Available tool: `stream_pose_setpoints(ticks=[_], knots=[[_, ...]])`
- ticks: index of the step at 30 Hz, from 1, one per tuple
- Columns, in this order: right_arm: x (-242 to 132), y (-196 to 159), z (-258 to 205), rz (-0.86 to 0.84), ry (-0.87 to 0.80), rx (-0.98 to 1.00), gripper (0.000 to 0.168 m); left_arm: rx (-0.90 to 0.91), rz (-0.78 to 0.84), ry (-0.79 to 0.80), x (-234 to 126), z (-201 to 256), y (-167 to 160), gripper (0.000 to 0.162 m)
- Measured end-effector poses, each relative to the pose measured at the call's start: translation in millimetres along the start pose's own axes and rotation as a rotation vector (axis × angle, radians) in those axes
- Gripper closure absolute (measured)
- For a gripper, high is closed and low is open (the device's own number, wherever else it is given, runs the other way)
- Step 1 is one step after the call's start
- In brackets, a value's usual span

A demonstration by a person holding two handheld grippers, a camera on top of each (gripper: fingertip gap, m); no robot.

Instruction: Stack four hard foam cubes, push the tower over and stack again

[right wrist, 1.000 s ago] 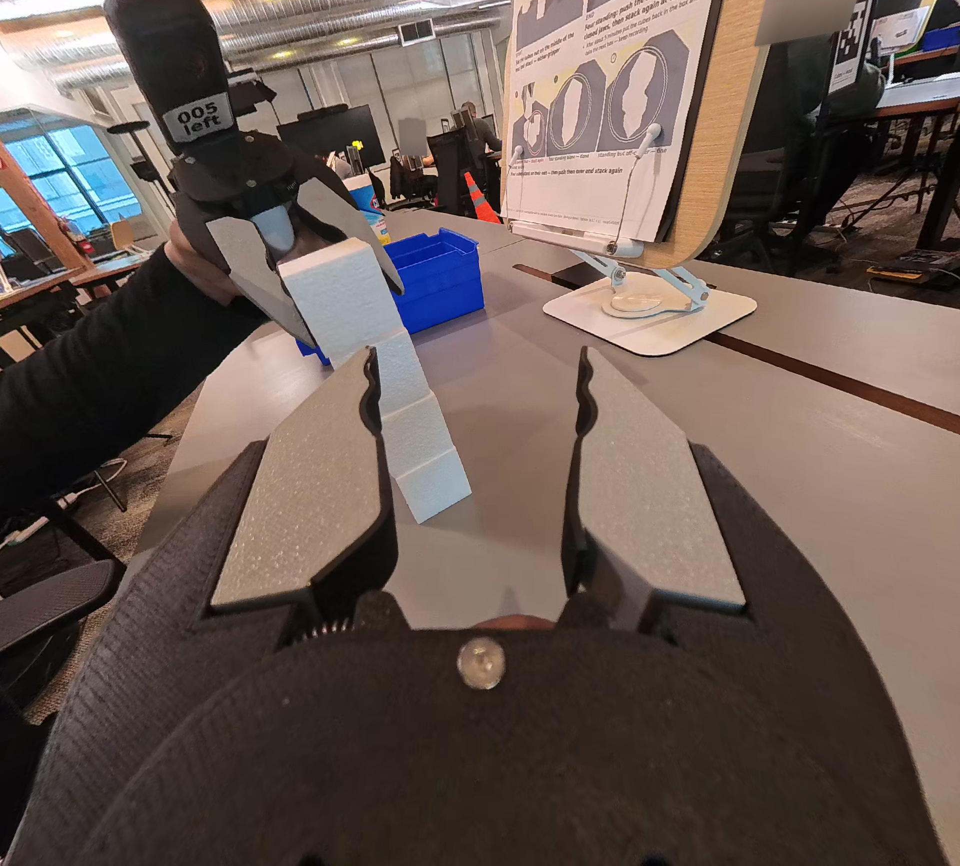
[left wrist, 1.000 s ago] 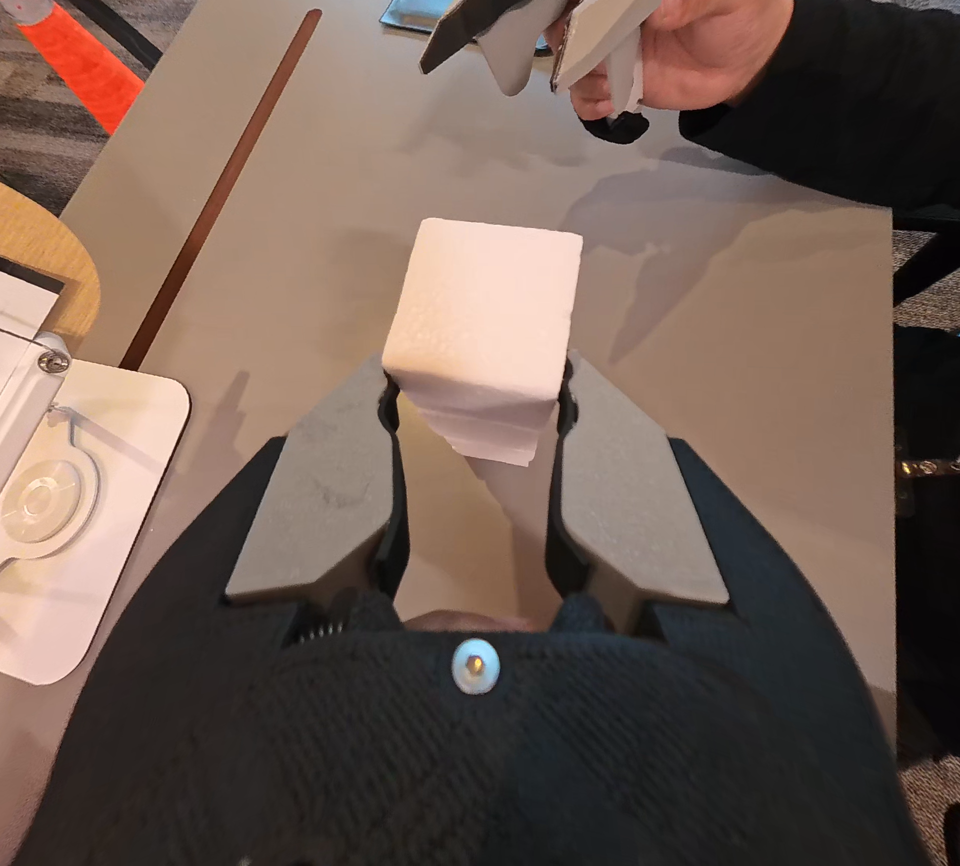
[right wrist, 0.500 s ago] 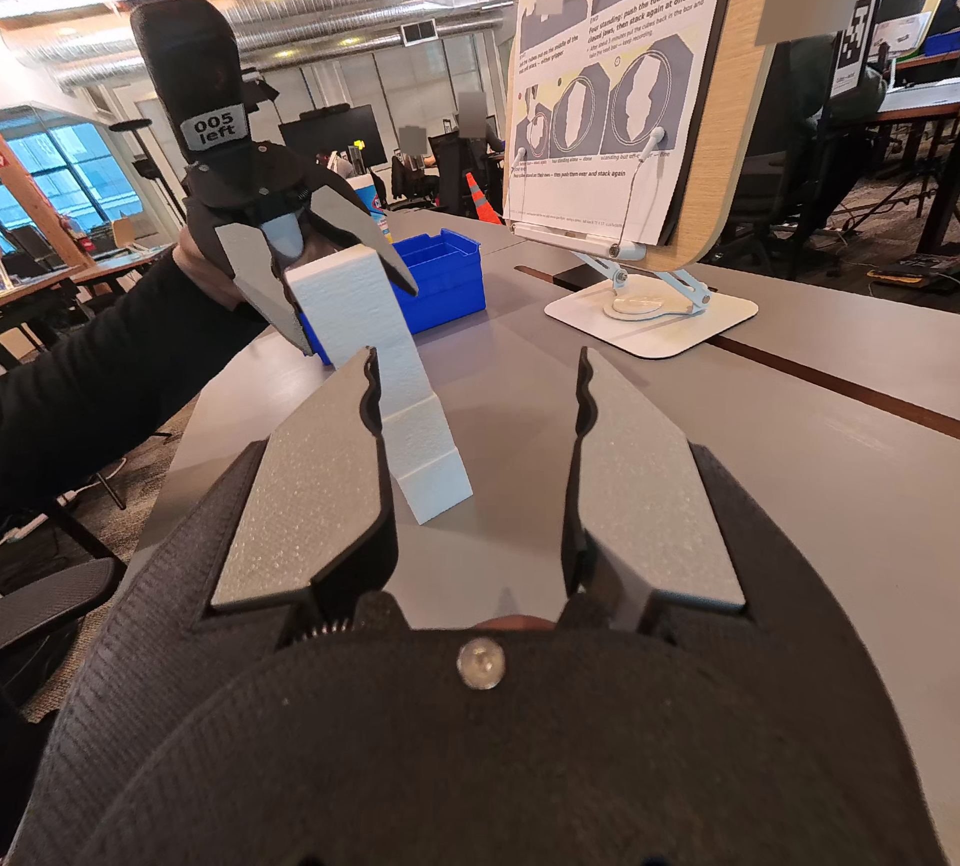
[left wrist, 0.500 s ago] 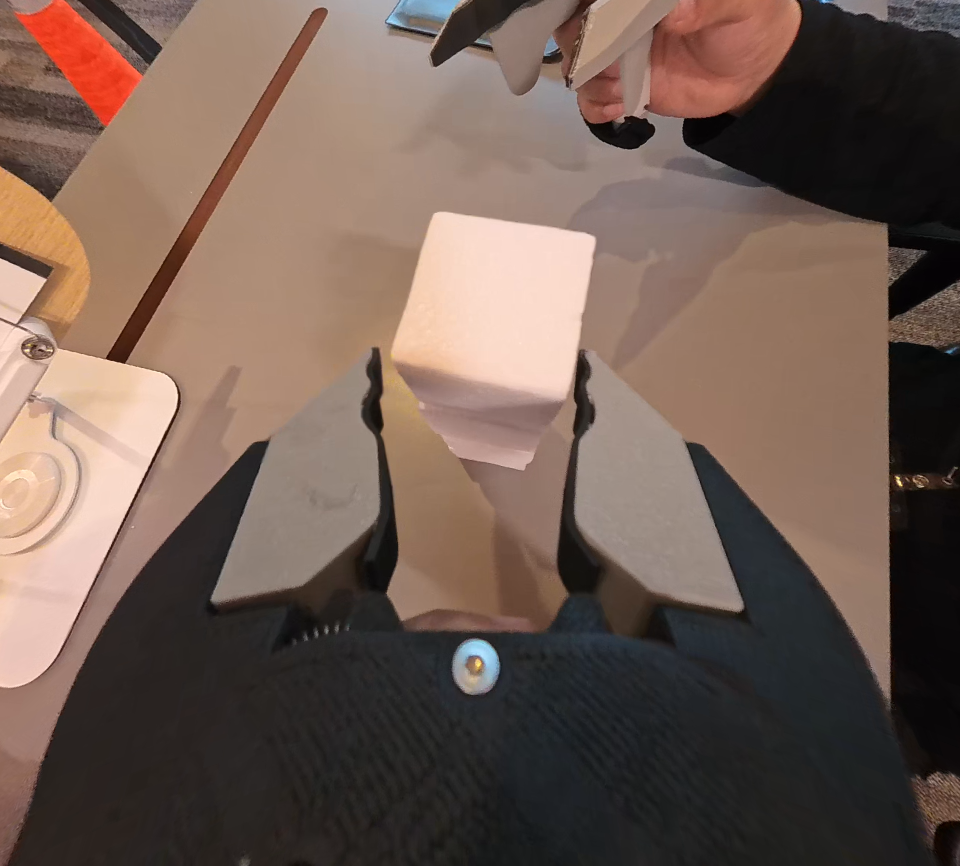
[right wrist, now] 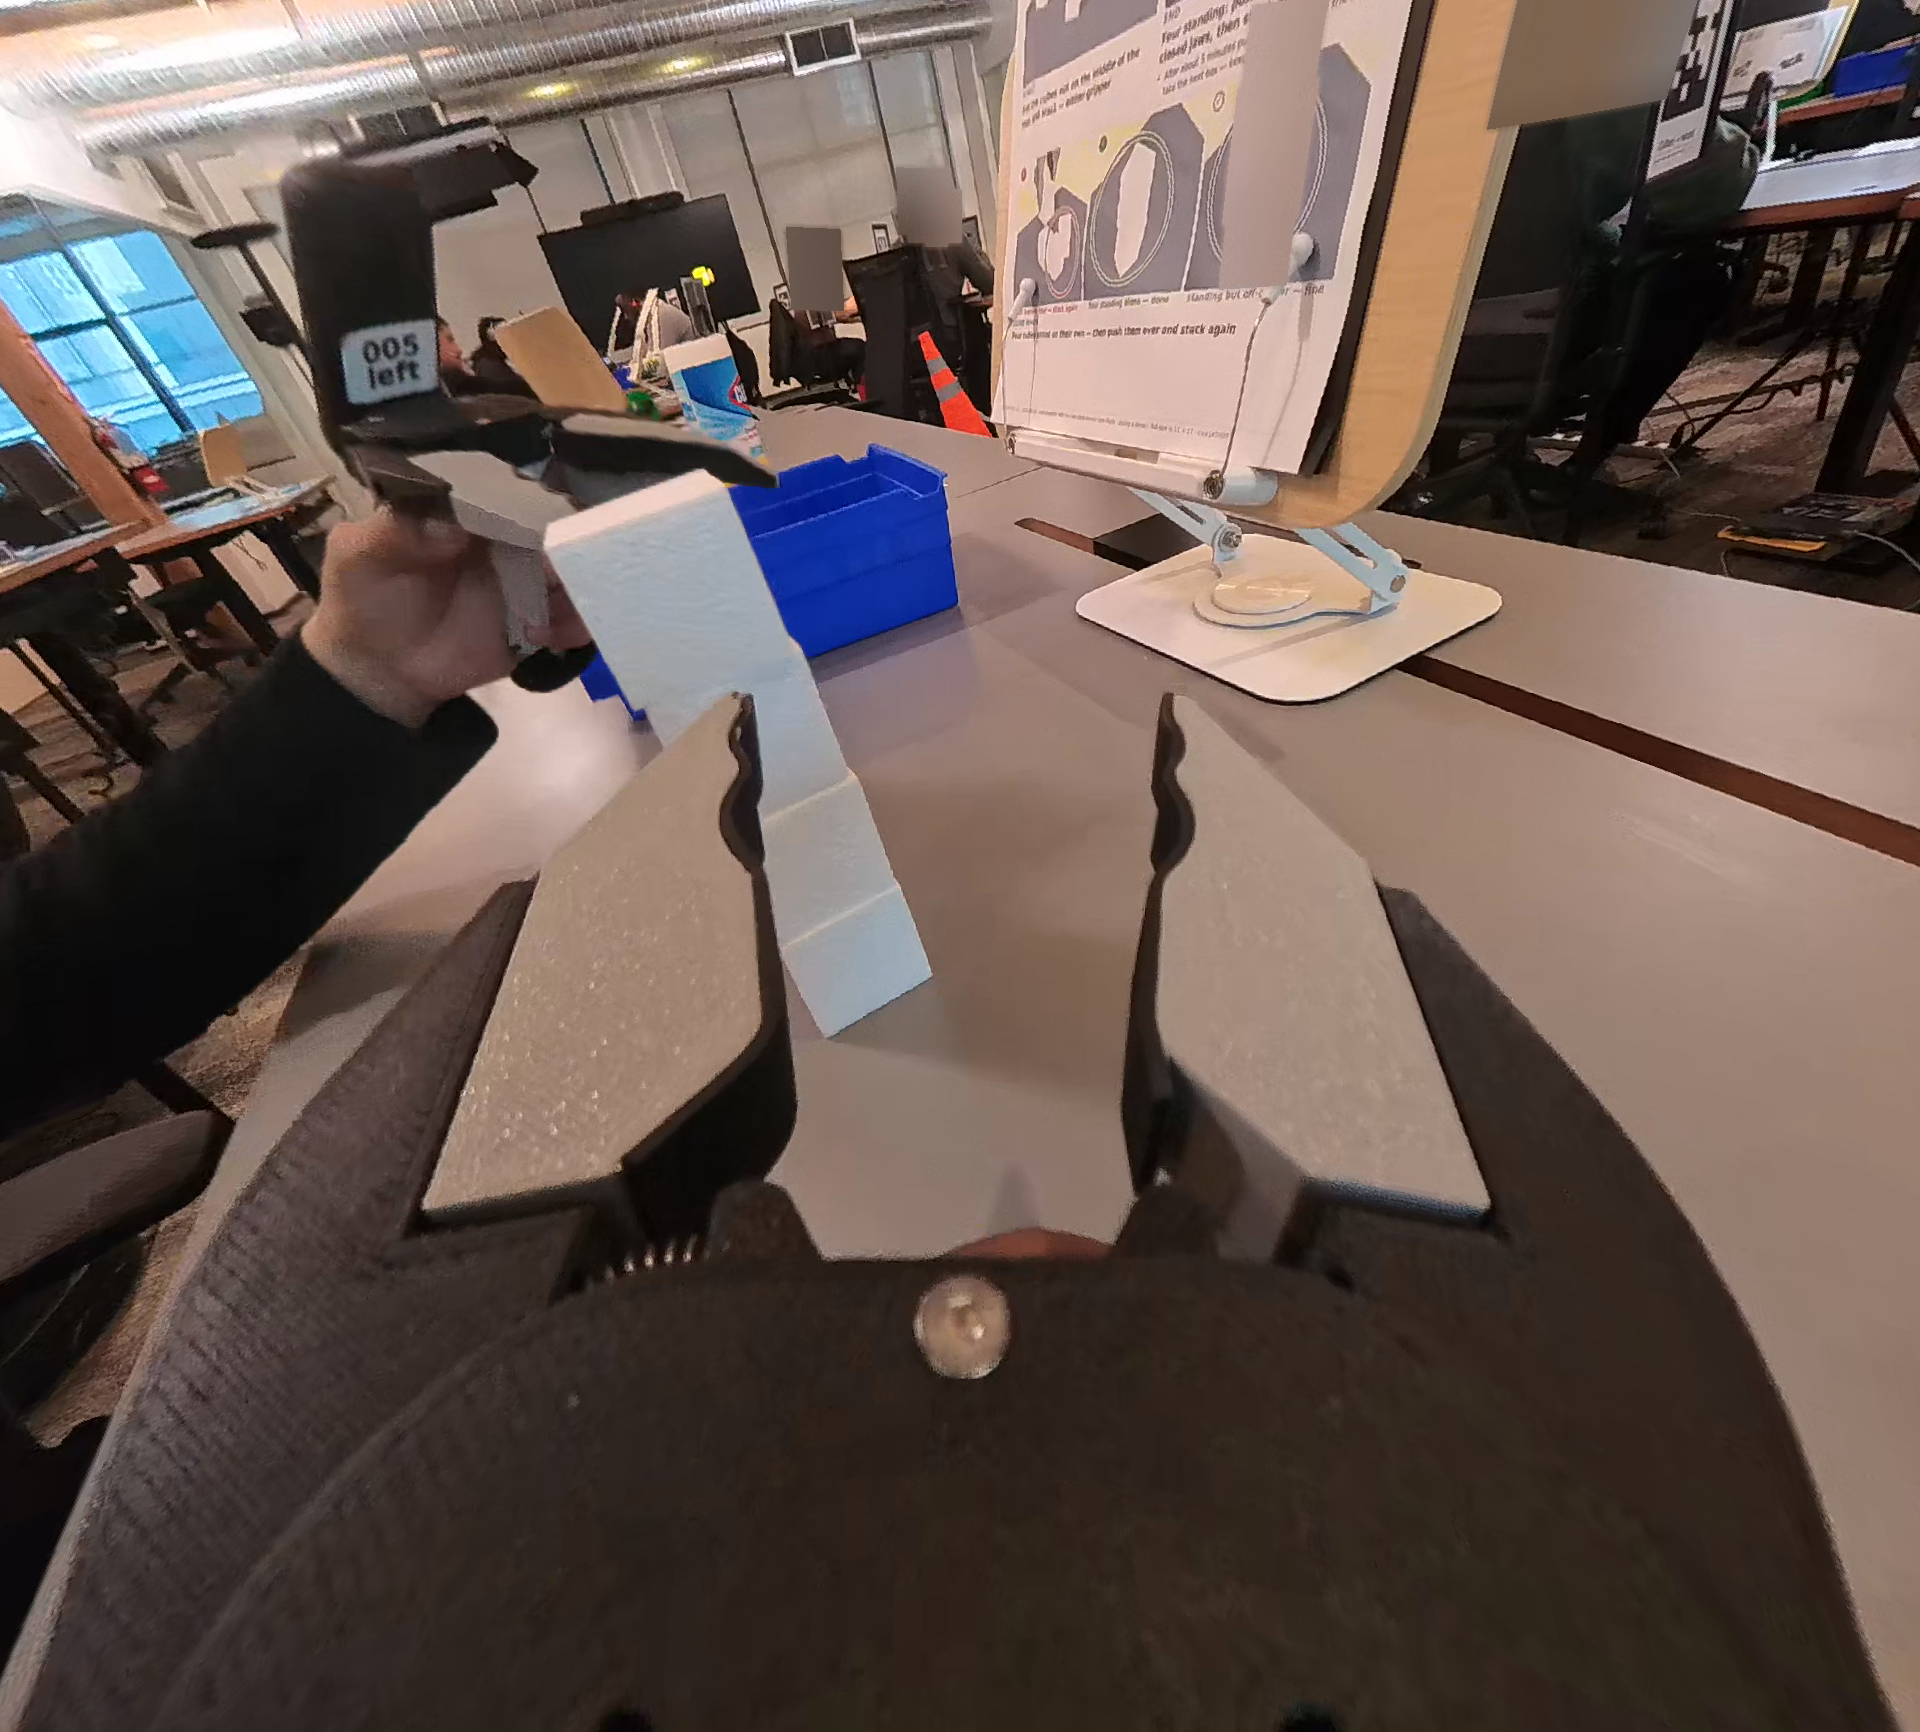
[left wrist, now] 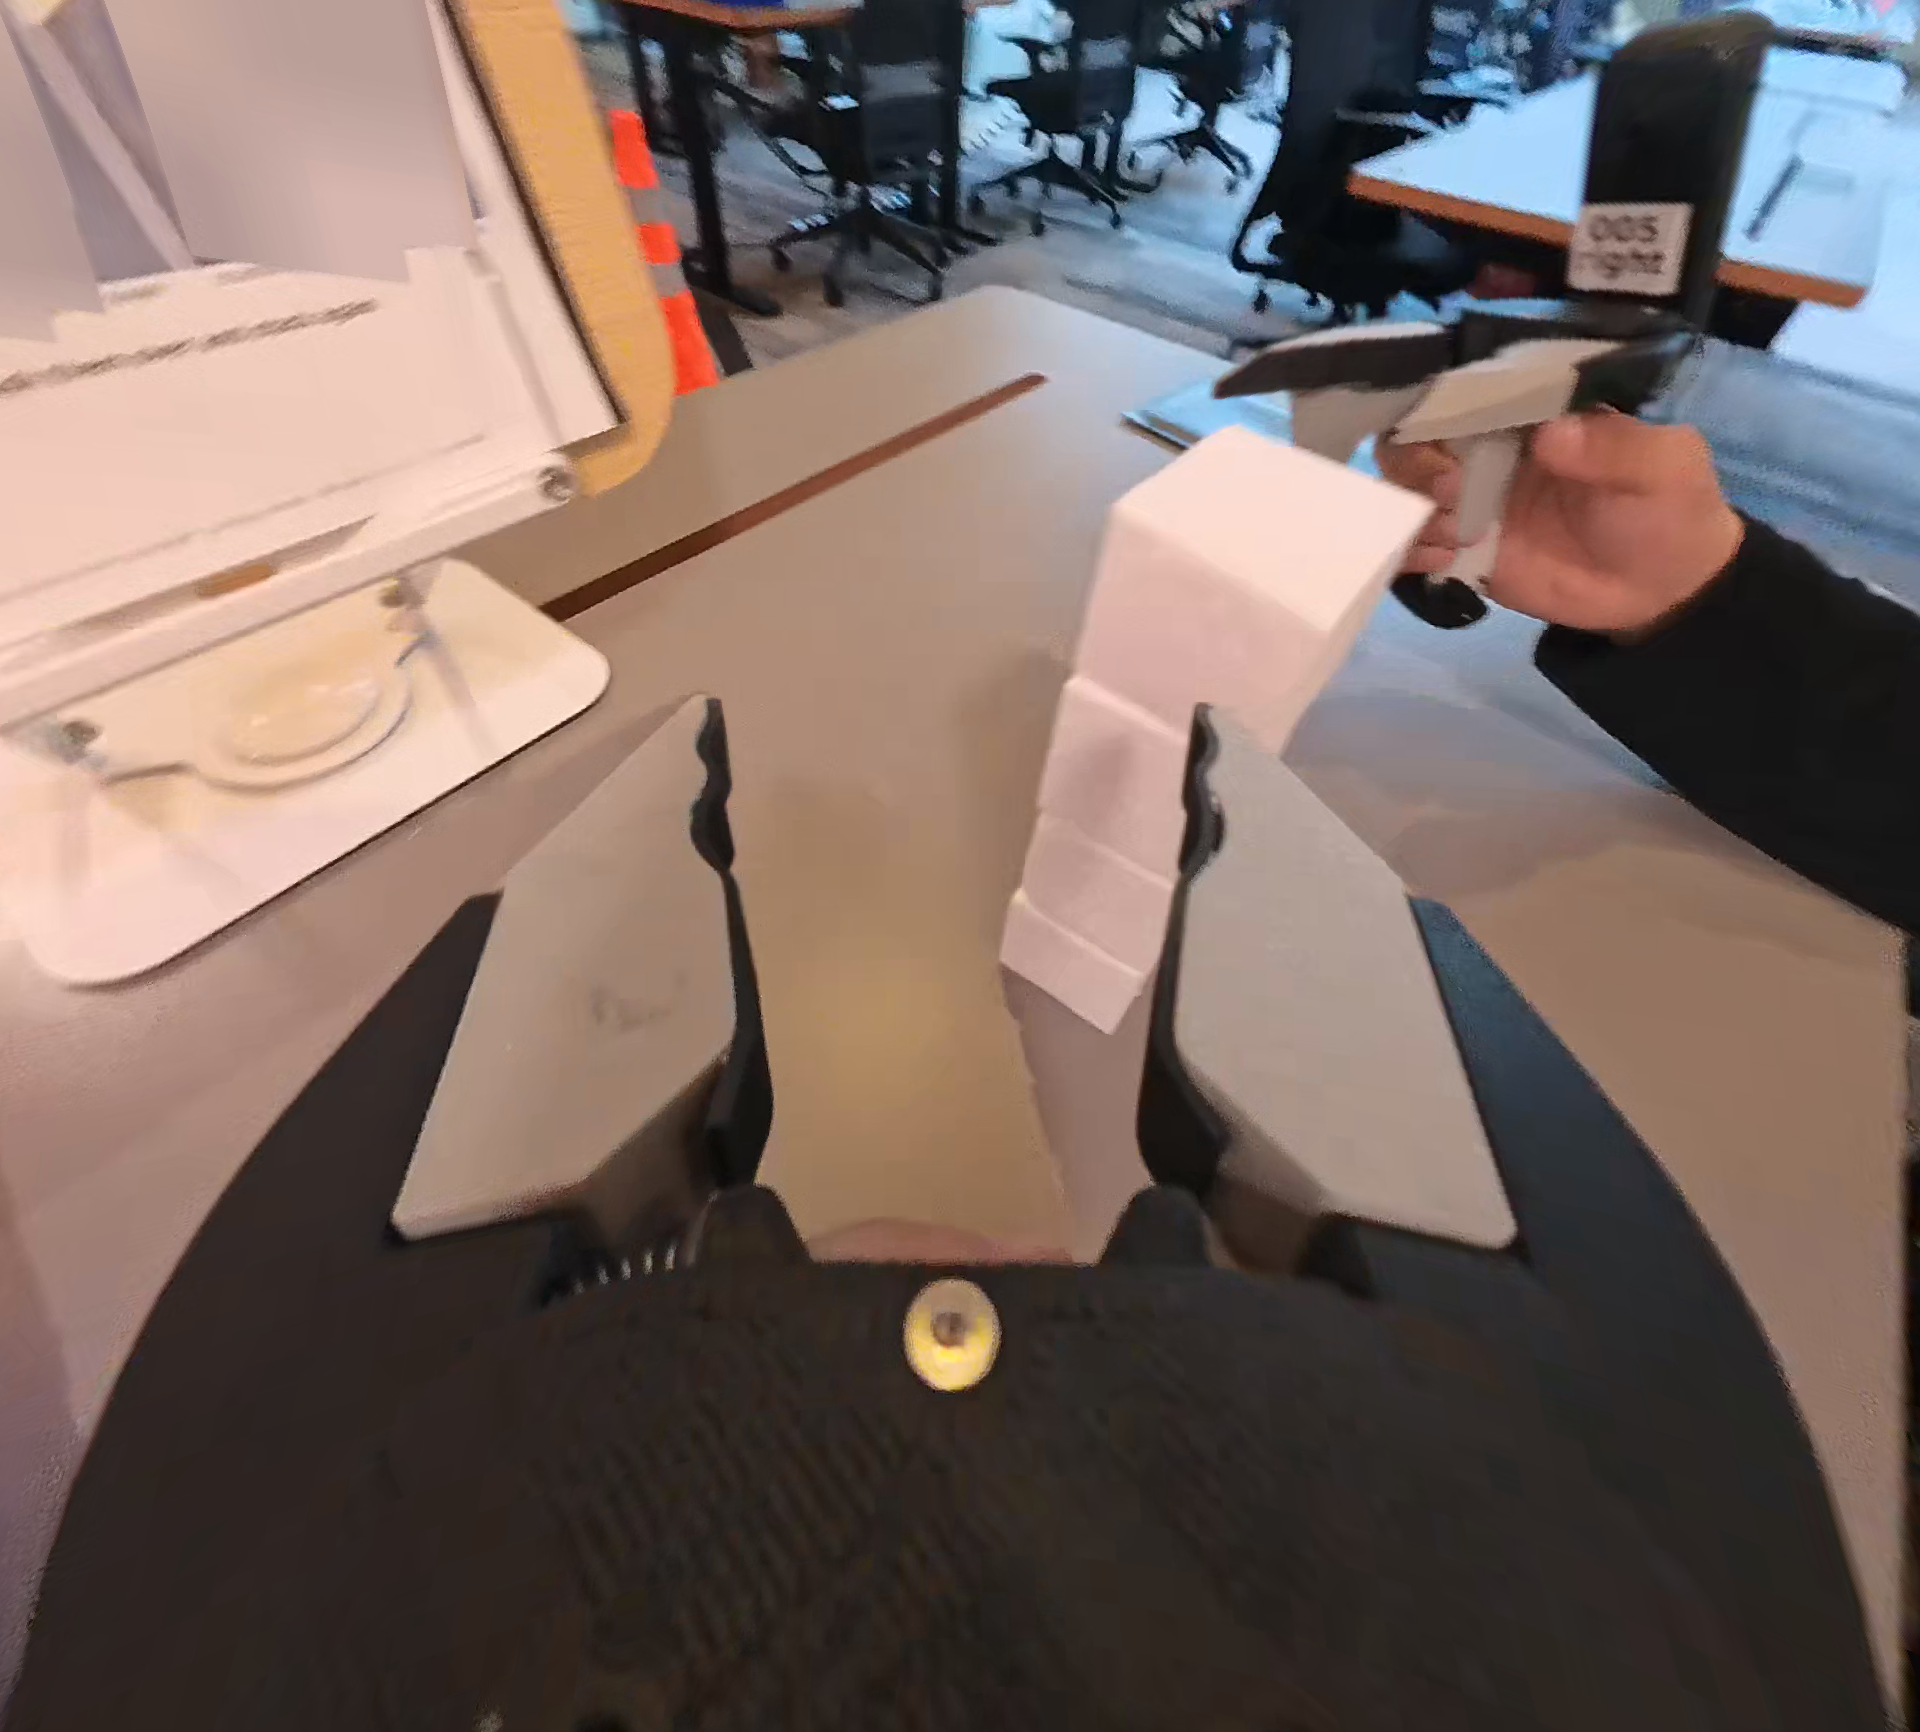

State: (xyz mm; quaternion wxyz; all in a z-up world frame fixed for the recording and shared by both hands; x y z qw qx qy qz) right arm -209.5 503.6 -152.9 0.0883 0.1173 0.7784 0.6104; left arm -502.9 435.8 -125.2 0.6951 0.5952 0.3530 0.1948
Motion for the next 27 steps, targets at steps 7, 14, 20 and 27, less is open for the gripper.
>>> stream_pose_setpoints(ticks=[7,14,20,27], knots=[[12,-17,-7,-0.108,0.022,-0.109,0.122,-0.039,-0.061,0.171,-4,-33,-74,0.118],[28,-40,-10,-0.209,0.019,-0.184,0.132,-0.021,-0.055,0.13,-10,-29,-81,0.128],[33,-52,-10,-0.24,0.015,-0.231,0.152,-0.037,-0.104,0.124,-8,-30,-90,0.162],[39,-62,-21,-0.273,0.059,-0.299,0.168,-0.081,-0.193,0.139,2,-38,-108,0.162]])
Point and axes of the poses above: each gripper's, where its closed fingertips meet, x out along the fingers, y out of its top, z = x × y across the jaws, the point moved 7 cm from there along -x, back along the fingers, and after that the axes turned 1 degree about x, right-handed, at the moved point
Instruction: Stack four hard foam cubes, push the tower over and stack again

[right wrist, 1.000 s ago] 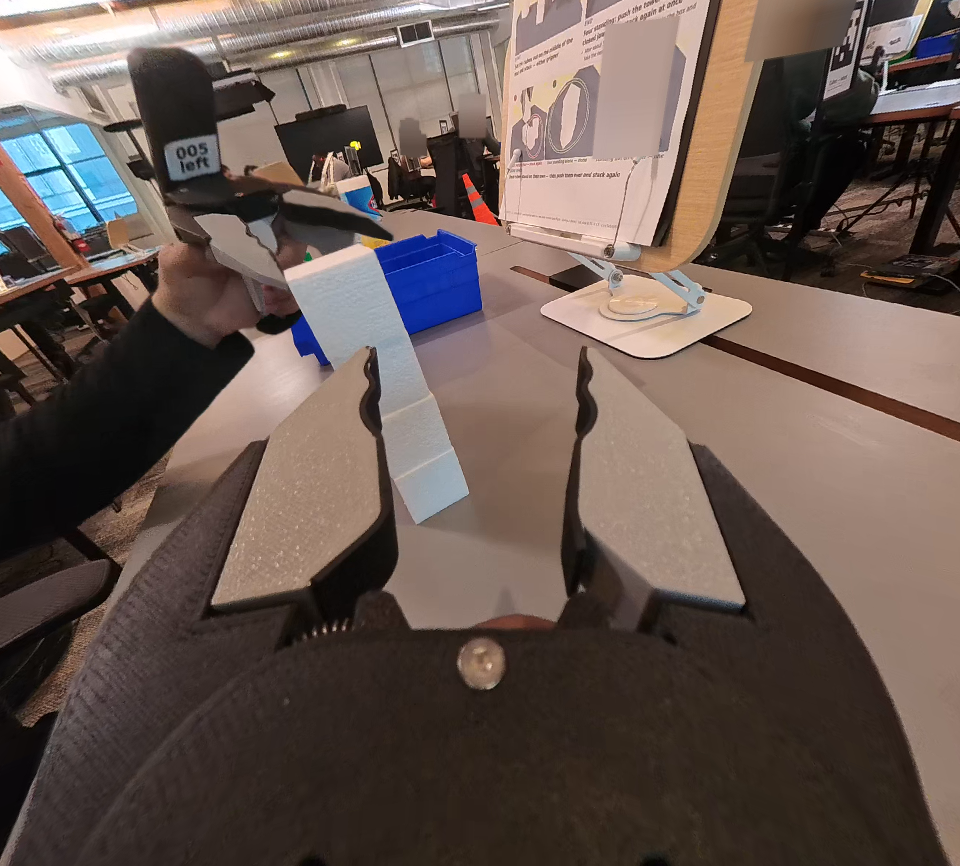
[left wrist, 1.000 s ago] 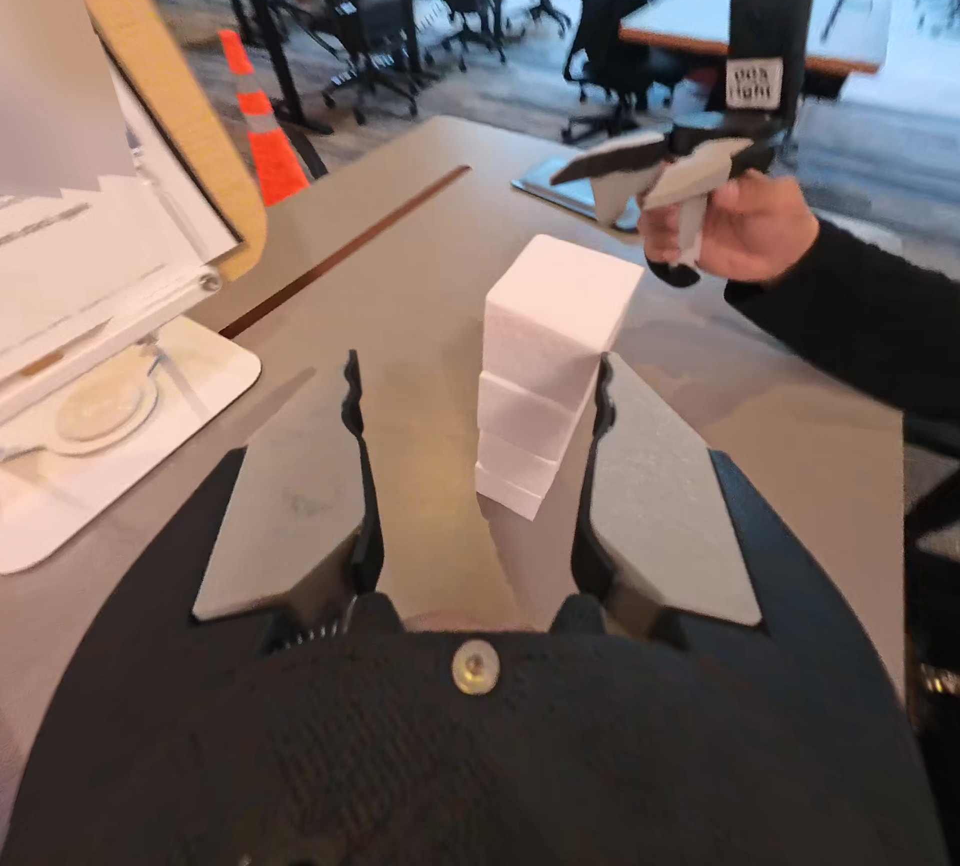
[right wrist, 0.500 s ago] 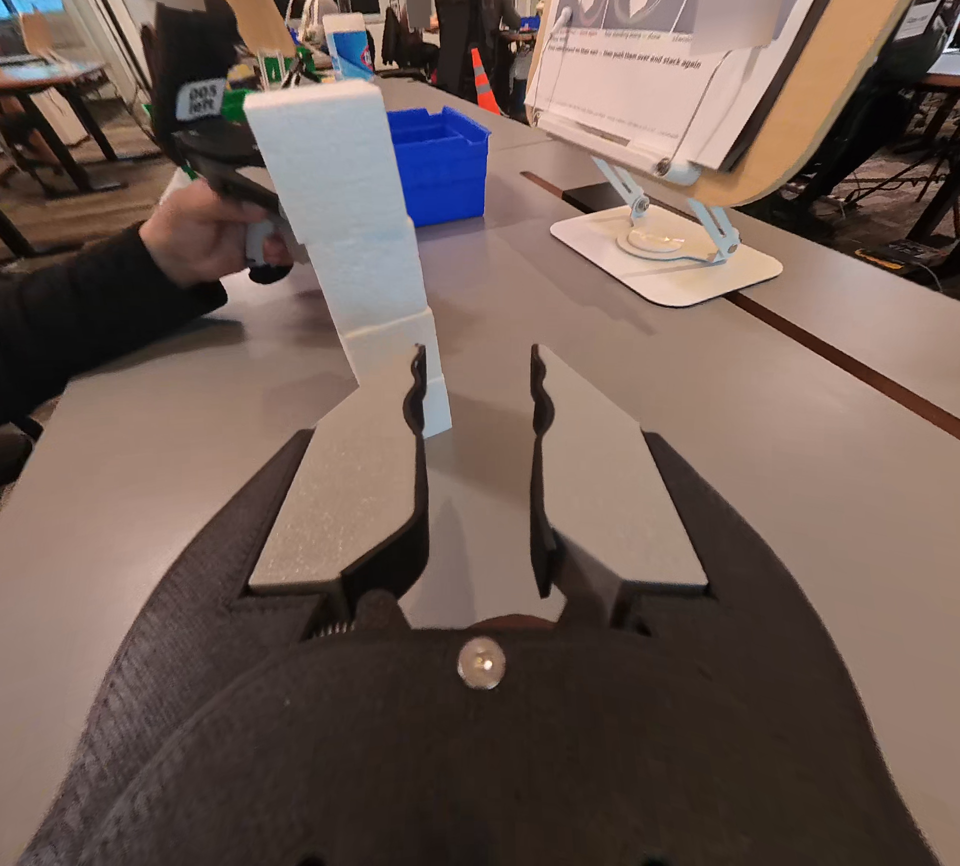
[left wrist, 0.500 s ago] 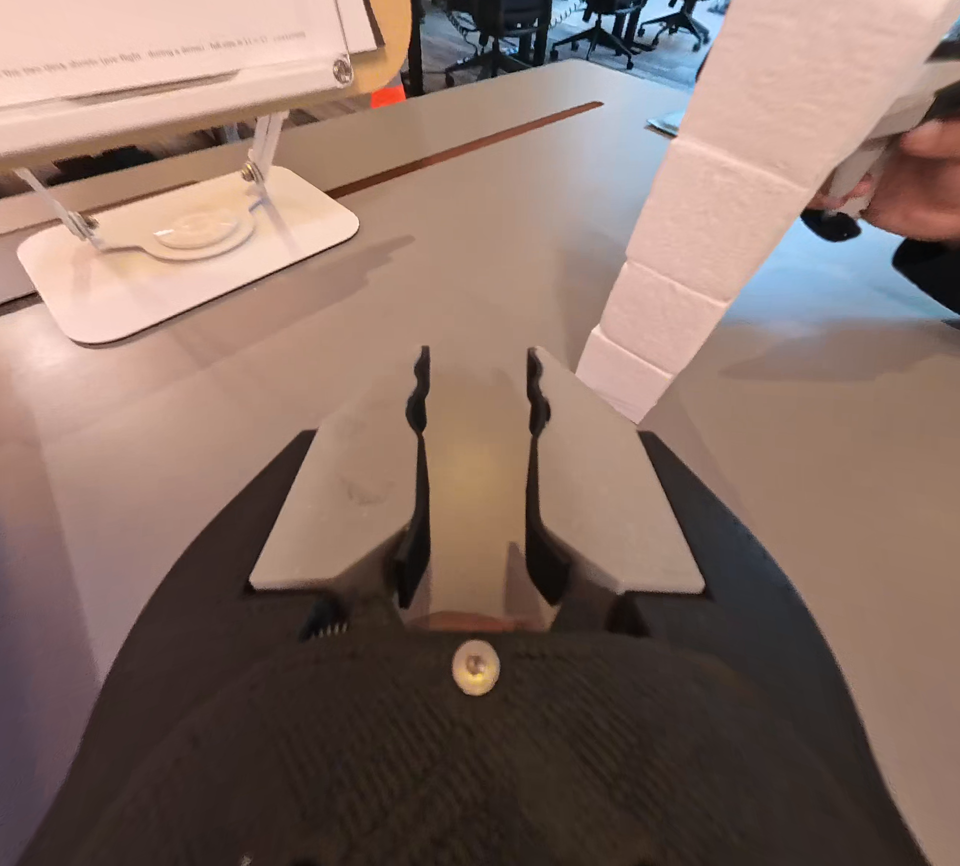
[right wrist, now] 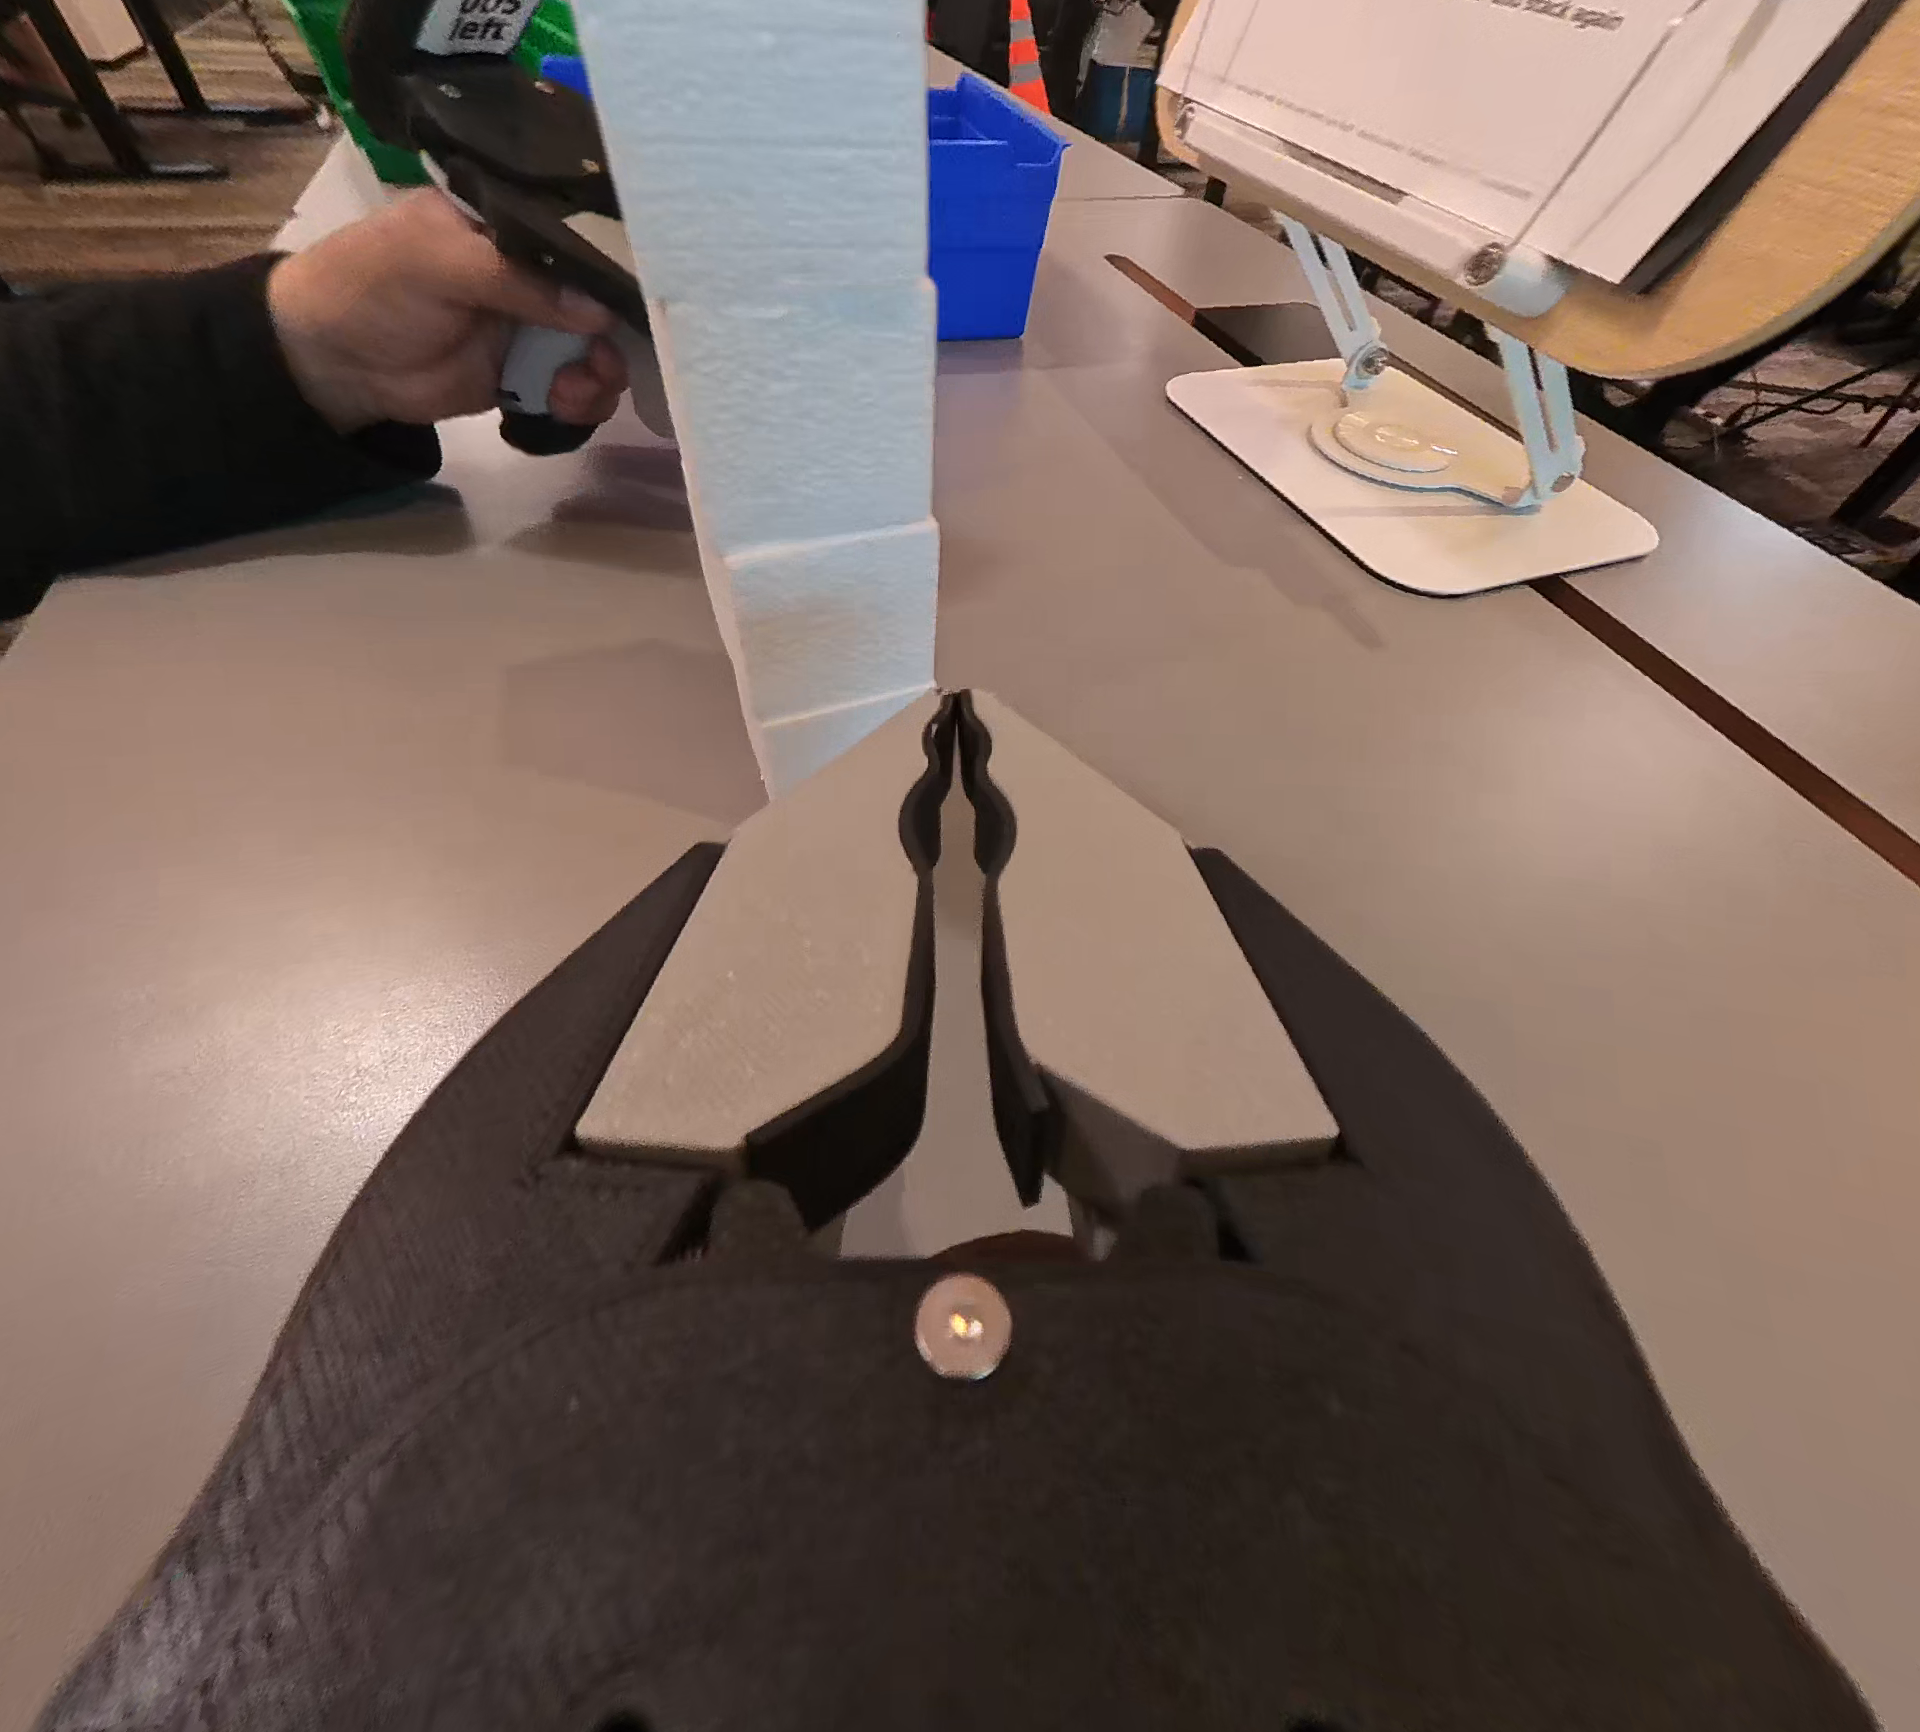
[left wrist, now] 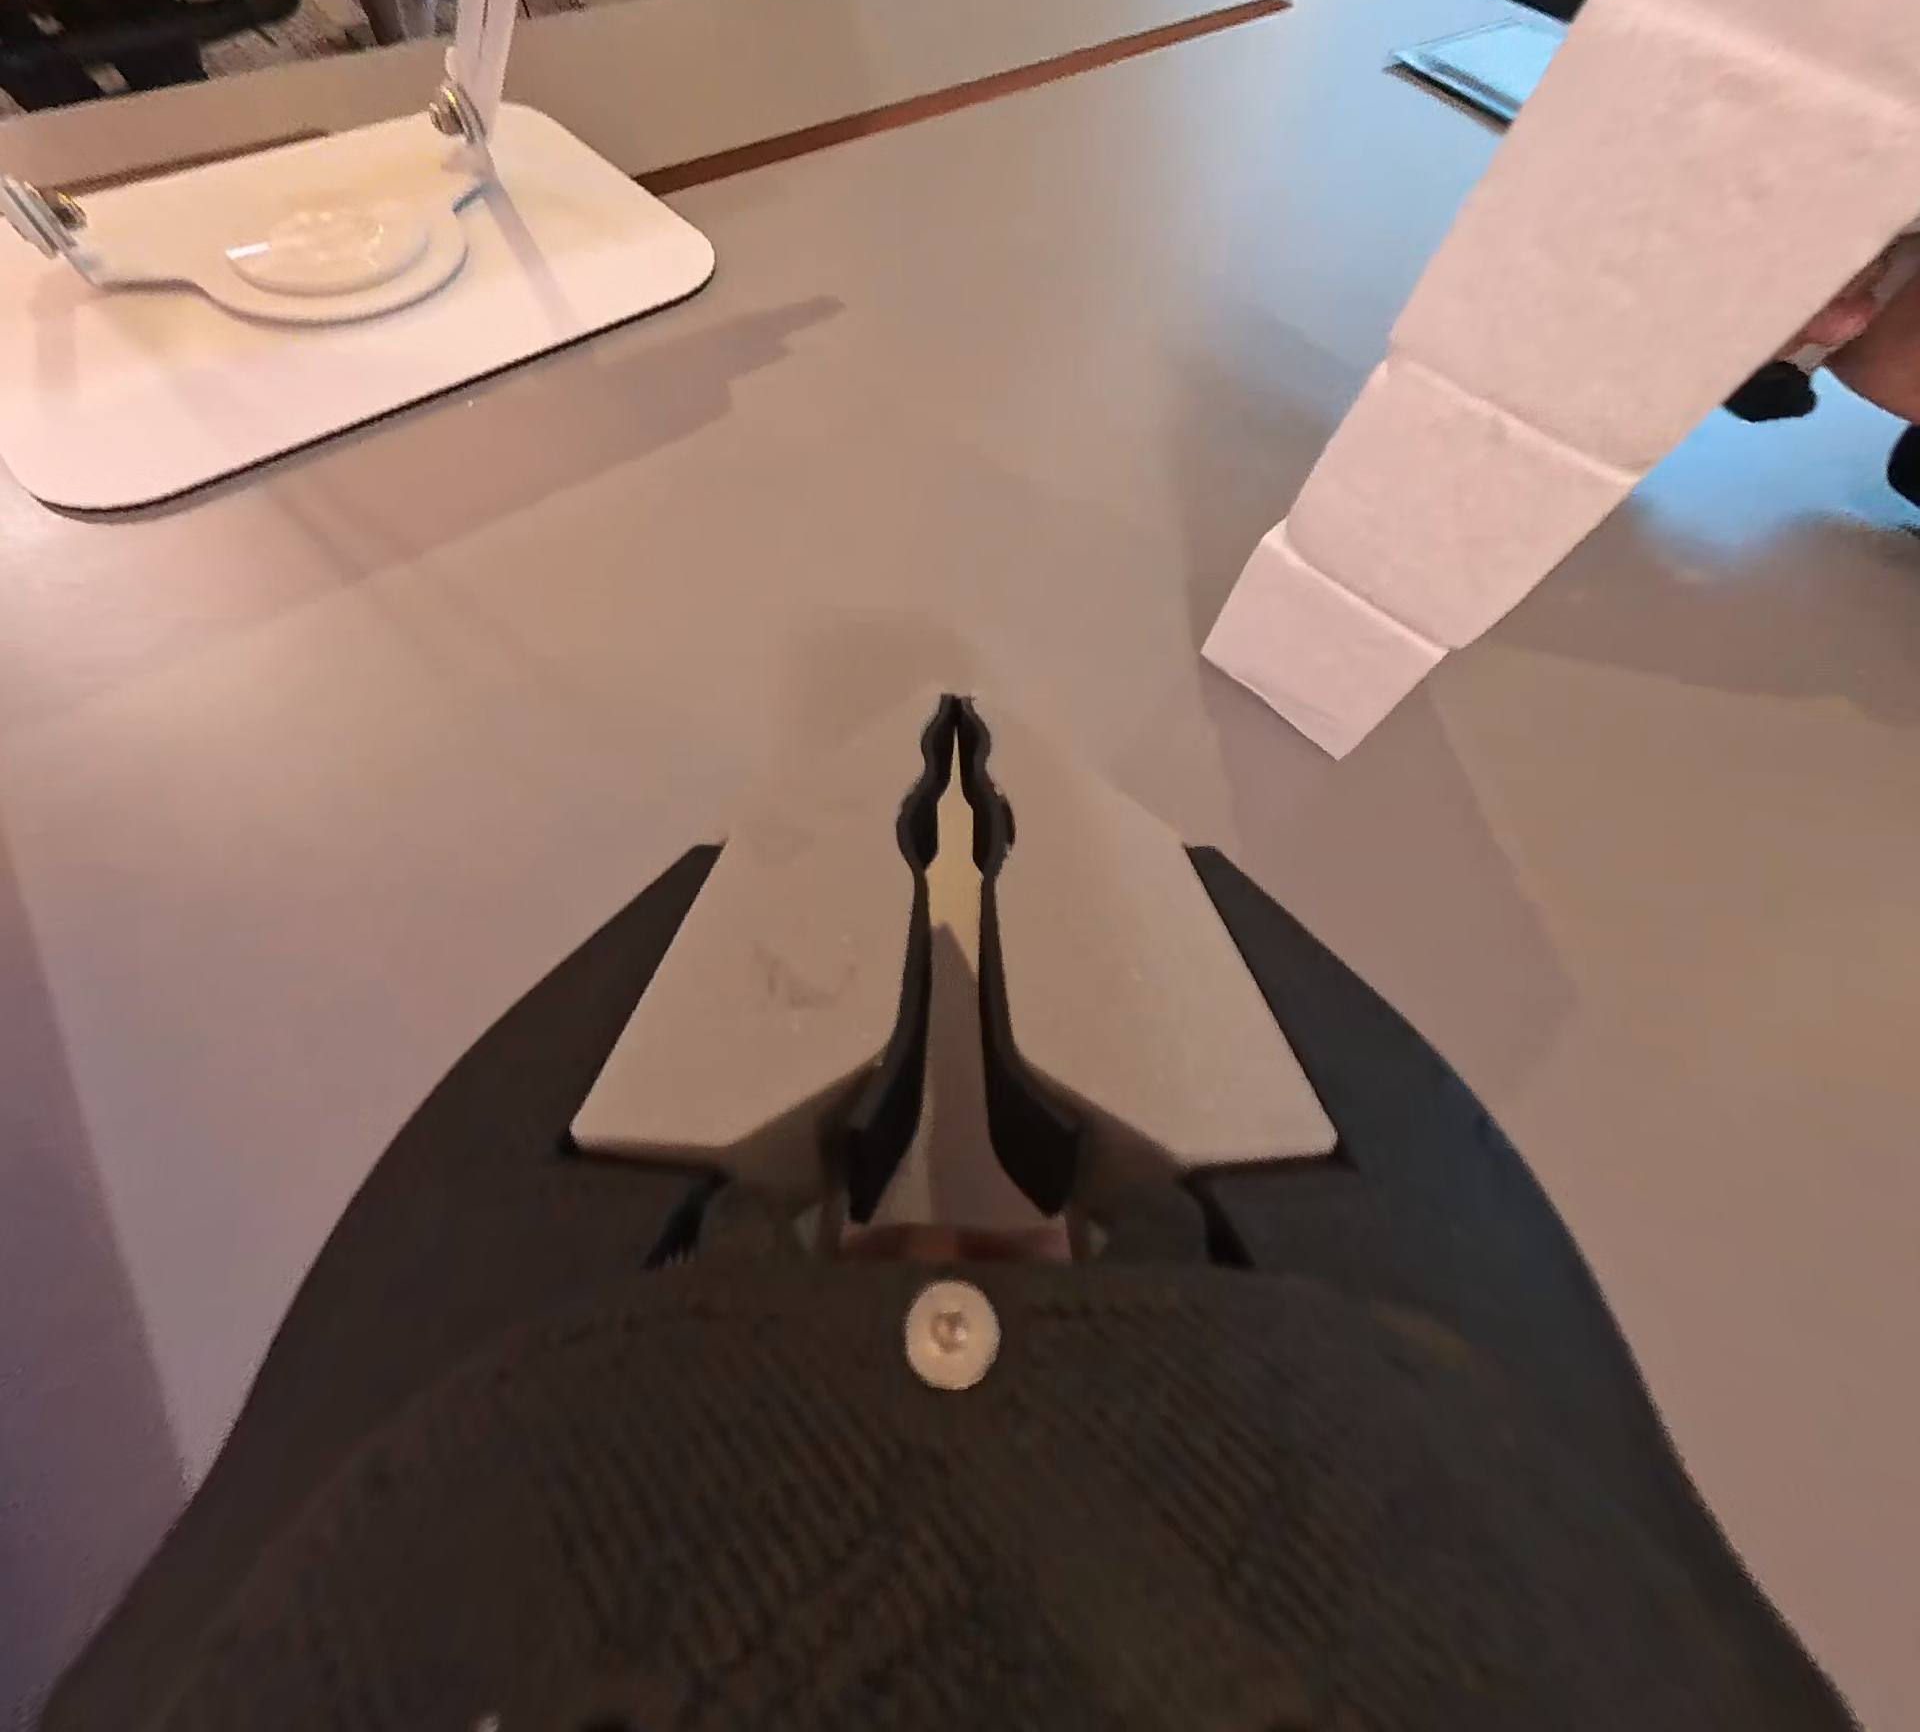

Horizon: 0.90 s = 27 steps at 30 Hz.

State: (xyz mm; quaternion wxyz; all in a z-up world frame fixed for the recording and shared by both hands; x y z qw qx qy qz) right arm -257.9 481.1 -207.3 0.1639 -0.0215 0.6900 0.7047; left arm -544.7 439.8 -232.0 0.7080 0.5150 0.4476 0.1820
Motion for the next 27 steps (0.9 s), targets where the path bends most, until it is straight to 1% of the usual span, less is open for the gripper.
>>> stream_pose_setpoints(ticks=[7,12,15,19,24,27], knots=[[10,-10,-6,-0.085,0.007,-0.049,0.168,0.013,-0.034,0.012,7,1,-4,0.162],[12,-11,-10,-0.098,0.023,-0.065,0.168,0.013,-0.049,0.021,9,1,-6,0.162],[13,-11,-13,-0.107,0.037,-0.084,0.168,0.01,-0.041,0.033,8,0,-6,0.162],[14,-12,-22,-0.112,0.104,-0.12,0.168,-0.003,-0.031,0.055,7,-4,-5,0.158],[13,-15,-30,-0.132,0.132,-0.235,0.168,-0.038,0.003,0.084,2,-9,-3,0.154],[14,-16,-31,-0.151,0.138,-0.222,0.168,-0.065,0.033,0.101,0,-12,-2,0.153]])
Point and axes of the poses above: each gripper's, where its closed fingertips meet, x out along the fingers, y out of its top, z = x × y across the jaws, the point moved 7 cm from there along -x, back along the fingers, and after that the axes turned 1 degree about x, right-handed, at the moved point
